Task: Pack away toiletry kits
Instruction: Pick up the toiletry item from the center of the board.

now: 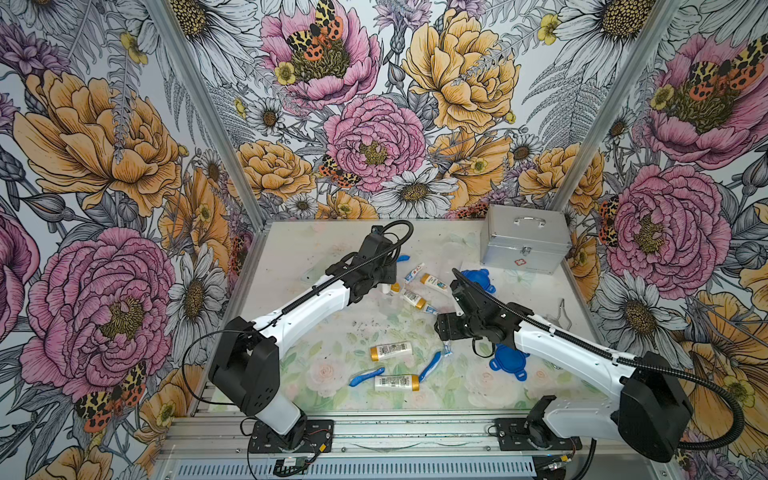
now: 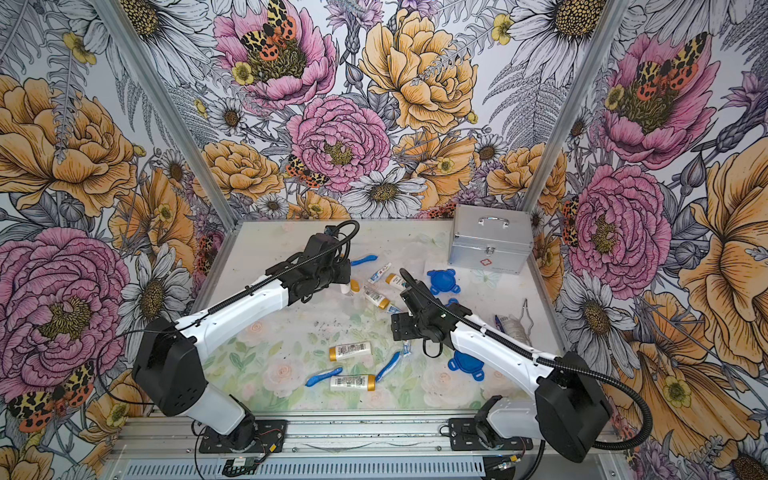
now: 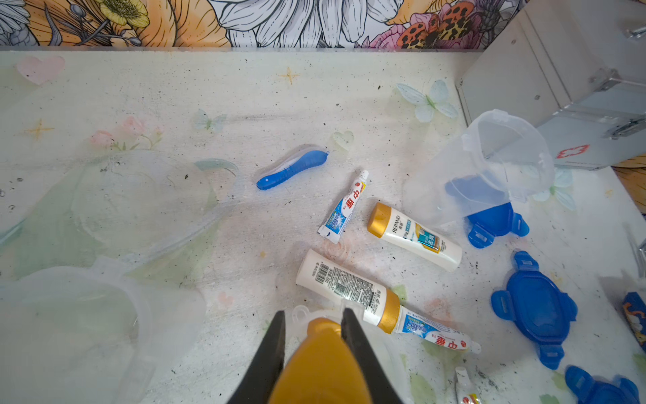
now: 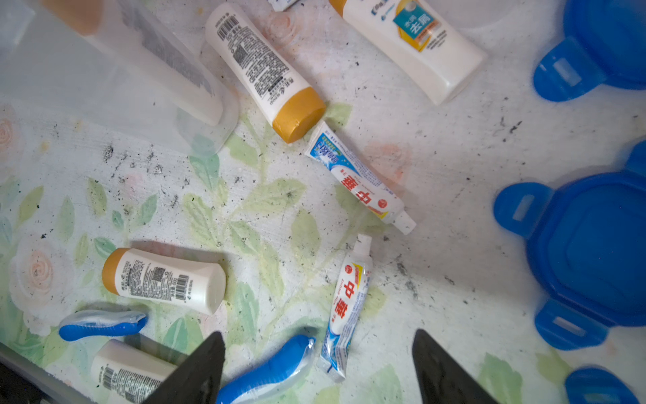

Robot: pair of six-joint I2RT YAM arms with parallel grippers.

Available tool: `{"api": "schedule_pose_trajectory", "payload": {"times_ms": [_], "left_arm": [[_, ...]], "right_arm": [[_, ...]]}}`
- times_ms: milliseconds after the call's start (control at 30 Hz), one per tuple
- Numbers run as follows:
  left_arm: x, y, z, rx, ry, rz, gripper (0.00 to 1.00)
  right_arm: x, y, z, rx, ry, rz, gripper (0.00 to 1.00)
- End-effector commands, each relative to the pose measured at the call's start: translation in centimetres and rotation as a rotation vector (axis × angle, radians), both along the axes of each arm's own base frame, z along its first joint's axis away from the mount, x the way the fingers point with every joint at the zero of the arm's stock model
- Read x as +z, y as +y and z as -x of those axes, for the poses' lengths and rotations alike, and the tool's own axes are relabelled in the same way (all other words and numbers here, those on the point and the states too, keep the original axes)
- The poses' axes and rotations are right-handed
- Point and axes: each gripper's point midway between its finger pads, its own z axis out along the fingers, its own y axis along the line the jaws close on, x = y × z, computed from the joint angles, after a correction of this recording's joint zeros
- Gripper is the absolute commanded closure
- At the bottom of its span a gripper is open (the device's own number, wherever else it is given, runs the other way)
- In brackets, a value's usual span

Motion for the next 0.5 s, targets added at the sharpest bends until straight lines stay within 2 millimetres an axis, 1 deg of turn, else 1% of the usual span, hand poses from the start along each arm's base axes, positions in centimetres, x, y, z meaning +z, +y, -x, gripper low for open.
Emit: {"api": "schedule_pose_trajectory", "payload": {"times_ms": [0,233,400,467], "left_arm": [[1.3,0.9,-0.2,0.013,-0.036,0.000,1.00],[-0.7,0.9,-0.1,0.020,-0.009,-0.046,1.00],[-1.9,1.2,0.0,0.031,0.002,-0.079,1.00],[-2.4,1.2,0.1,0.030,0.008,-0.084,0.95]], "right_arm": [[-0.3,0.0,-0.1,0.005,-0.001,-0.002,0.16],[-0.7,0.0,-0.2,0.011,0.007,0.009,0.17],[-1.1,0.2,-0.4,0.019,0.016,0.020,0.26],[-1.5,0.3,-0.5,0.020,0.025,0.028,0.29]]}}
